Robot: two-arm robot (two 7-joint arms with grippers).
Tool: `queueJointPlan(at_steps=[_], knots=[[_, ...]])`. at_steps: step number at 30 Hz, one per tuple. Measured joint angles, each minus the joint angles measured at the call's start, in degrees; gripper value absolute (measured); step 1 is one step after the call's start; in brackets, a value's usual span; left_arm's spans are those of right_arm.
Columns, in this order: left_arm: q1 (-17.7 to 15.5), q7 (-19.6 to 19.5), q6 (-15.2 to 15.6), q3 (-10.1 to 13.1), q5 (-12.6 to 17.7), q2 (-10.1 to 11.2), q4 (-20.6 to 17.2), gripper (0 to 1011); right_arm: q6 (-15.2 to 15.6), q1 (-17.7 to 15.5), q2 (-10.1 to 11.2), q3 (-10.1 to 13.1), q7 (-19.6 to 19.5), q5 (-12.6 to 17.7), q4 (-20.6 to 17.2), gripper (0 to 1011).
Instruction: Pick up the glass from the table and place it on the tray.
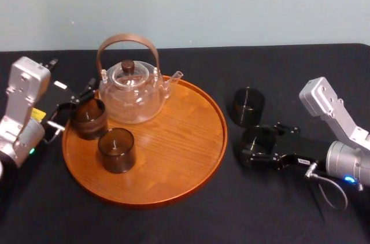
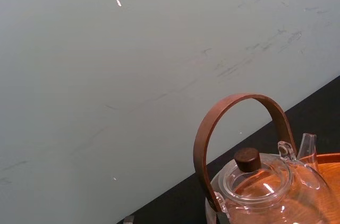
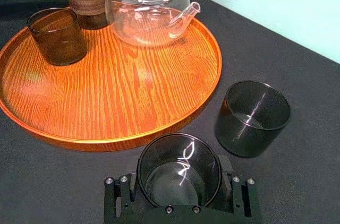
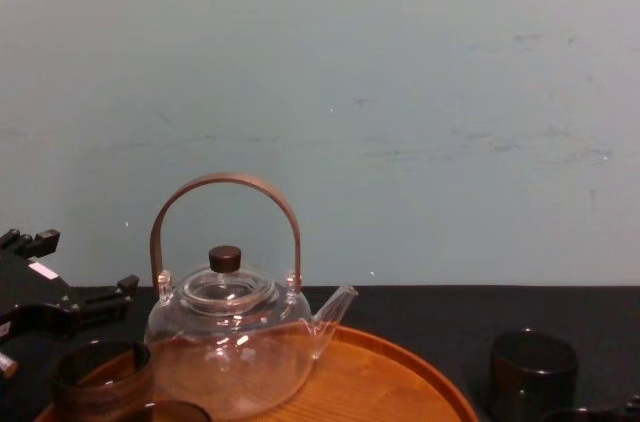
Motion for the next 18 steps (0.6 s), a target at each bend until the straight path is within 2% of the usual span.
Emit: queueJointPlan(at_steps=[14, 18], knots=[[0.0, 0.0, 0.0, 0.0, 0.0, 0.0, 0.0, 1001, -0.1, -0.1, 0.1, 0.1, 0.0, 0.1, -0.1, 904], [0.0, 0.0, 0.0, 0.0, 0.0, 0.0, 0.0, 1001, -1.2, -0.4, 0.5, 0.7, 0.2, 0.4, -0.8, 904]])
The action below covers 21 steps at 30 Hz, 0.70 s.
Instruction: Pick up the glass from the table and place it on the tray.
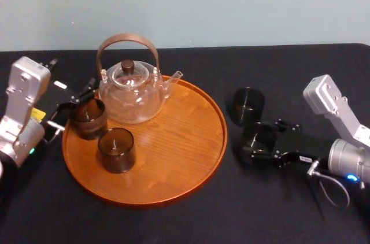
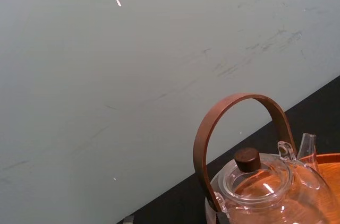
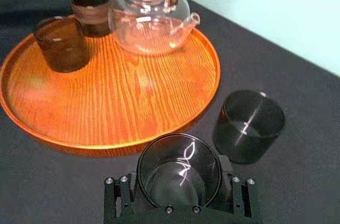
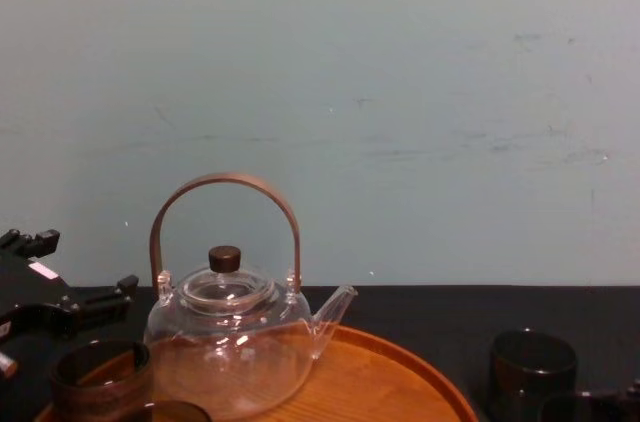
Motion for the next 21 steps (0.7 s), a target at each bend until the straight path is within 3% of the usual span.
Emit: queueJointPlan(at_steps=[12, 21], knots=[[0.0, 0.0, 0.0, 0.0, 0.0, 0.0, 0.0, 1001, -1.9, 2.2, 0.1, 0.2, 2.1, 0.9, -1.9, 904], [0.0, 0.0, 0.0, 0.0, 0.0, 0.0, 0.0, 1001, -2.9, 7.0, -2.0, -2.6, 4.3, 0.8, -0.8, 904]])
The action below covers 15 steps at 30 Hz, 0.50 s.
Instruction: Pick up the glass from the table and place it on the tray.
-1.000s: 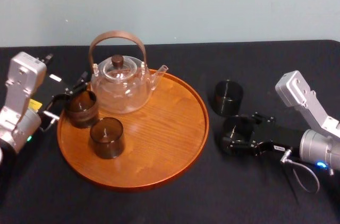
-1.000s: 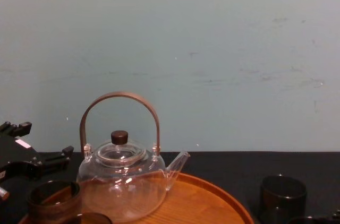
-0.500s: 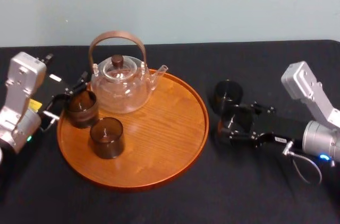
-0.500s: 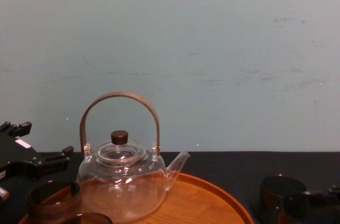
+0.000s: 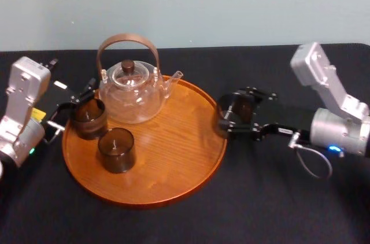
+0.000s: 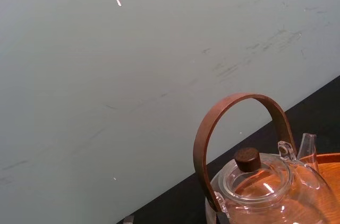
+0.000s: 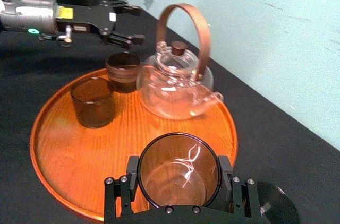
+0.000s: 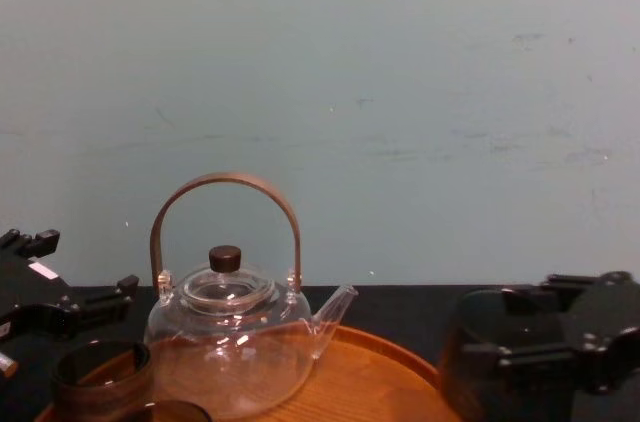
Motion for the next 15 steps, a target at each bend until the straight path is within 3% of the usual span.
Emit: queueJointPlan(at_steps=[9, 15], knots=[[0.0, 0.0, 0.0, 0.0, 0.0, 0.0, 0.0, 1001, -1.5, 5.2, -4.1, -5.2, 2.3, -1.7, 4.2, 904], [0.0, 0.0, 0.0, 0.0, 0.0, 0.0, 0.0, 1001, -2.6, 6.9, -6.2, -7.5, 3.1, -2.3, 6.1, 904]])
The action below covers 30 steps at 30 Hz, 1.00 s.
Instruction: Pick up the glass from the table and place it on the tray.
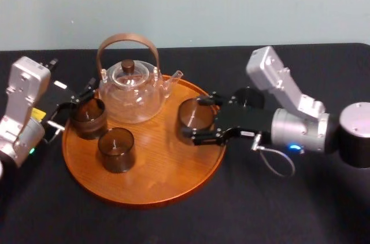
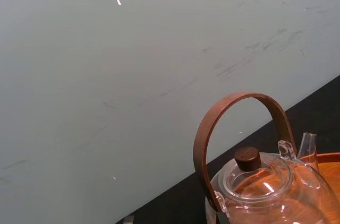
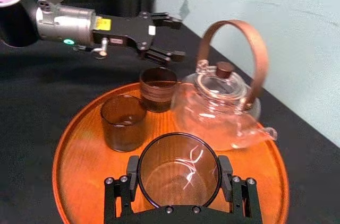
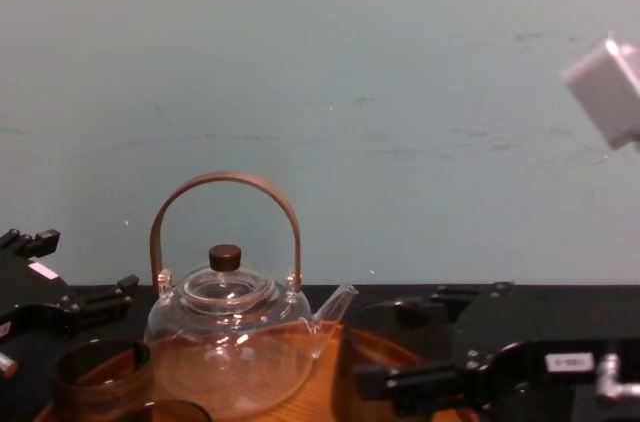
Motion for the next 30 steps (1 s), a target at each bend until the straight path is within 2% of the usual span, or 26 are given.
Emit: queueJointPlan(at_steps=[3, 12, 30], knots=[[0.0, 0.0, 0.0, 0.0, 0.0, 0.0, 0.0, 1001, -0.9, 0.9, -1.3, -1.4, 0.5, -0.4, 1.6, 904], [0.0, 0.0, 0.0, 0.0, 0.0, 0.0, 0.0, 1001, -2.9, 1.8, -3.5, -3.7, 1.7, -0.7, 5.4, 904], [0.0, 0.0, 0.0, 0.0, 0.0, 0.0, 0.0, 1001, -3.4, 1.7, -5.3, -5.2, 1.7, -1.2, 9.8, 904]])
